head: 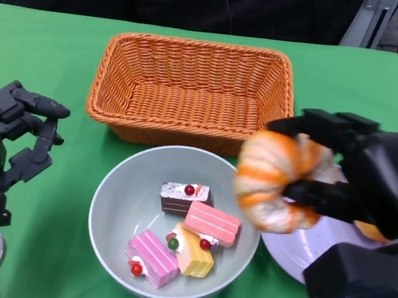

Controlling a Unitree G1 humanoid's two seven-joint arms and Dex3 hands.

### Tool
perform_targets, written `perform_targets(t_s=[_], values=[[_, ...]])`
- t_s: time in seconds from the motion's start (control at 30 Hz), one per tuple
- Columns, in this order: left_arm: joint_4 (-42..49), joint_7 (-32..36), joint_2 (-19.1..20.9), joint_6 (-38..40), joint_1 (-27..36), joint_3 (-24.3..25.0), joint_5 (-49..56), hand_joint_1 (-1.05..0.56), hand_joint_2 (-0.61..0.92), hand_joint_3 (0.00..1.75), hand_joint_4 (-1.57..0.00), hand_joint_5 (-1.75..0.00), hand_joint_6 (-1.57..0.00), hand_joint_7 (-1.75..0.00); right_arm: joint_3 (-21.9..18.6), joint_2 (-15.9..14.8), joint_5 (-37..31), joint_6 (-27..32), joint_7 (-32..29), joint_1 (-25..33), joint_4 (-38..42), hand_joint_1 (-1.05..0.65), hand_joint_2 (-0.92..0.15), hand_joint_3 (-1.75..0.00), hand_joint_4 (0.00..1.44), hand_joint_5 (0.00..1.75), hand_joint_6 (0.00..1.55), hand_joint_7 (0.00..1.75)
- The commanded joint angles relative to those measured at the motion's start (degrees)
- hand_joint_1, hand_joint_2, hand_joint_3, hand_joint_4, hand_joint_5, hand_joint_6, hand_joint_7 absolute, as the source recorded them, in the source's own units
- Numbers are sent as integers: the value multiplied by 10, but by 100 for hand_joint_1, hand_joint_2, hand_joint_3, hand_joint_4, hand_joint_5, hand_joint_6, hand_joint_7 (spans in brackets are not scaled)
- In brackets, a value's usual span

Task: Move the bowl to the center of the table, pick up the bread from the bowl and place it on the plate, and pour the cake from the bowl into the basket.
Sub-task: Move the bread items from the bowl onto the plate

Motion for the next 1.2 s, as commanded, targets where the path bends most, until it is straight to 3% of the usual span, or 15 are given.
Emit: perform_targets(t_s=[0.03,0.37,0.7,0.77,0.83,0.9,1.1,1.2], values=[[5,-6,10,-1,0,5,-9,-12,73,72,-75,-149,-79,-116,-22,-21,-3,12,1,12,10,-7,-90,0,74,148,90,73],[1,-18,9,2,3,7,-17,-12,72,72,-75,-149,-78,-116,-24,-56,-27,-10,-48,1,140,-7,-89,0,73,144,97,56],[3,-9,9,-4,3,6,-10,-13,75,67,-75,-151,-78,-117,-1,-54,-33,-34,-79,-14,227,-9,-90,0,75,135,100,43],[3,-12,9,-6,3,6,-12,-12,76,67,-75,-151,-78,-117,2,-48,-28,-32,-75,-16,236,-9,-91,-1,71,142,100,47],[3,-13,10,-6,3,5,-12,-11,76,68,-76,-150,-78,-117,5,-43,-24,-35,-78,-18,246,-7,-91,0,66,153,89,75],[3,-13,10,-5,3,5,-11,-11,76,69,-77,-150,-78,-116,7,-42,-21,-41,-82,-20,253,-7,-91,0,66,155,86,83],[1,-9,11,-4,6,4,-6,-11,75,70,-77,-149,-78,-116,25,-32,-29,-40,-95,-30,278,-8,-91,0,62,161,81,96],[-3,-4,11,-1,9,3,1,-12,74,70,-76,-149,-78,-115,43,-24,-32,-54,-113,-48,325,-9,-91,0,63,156,83,84]])
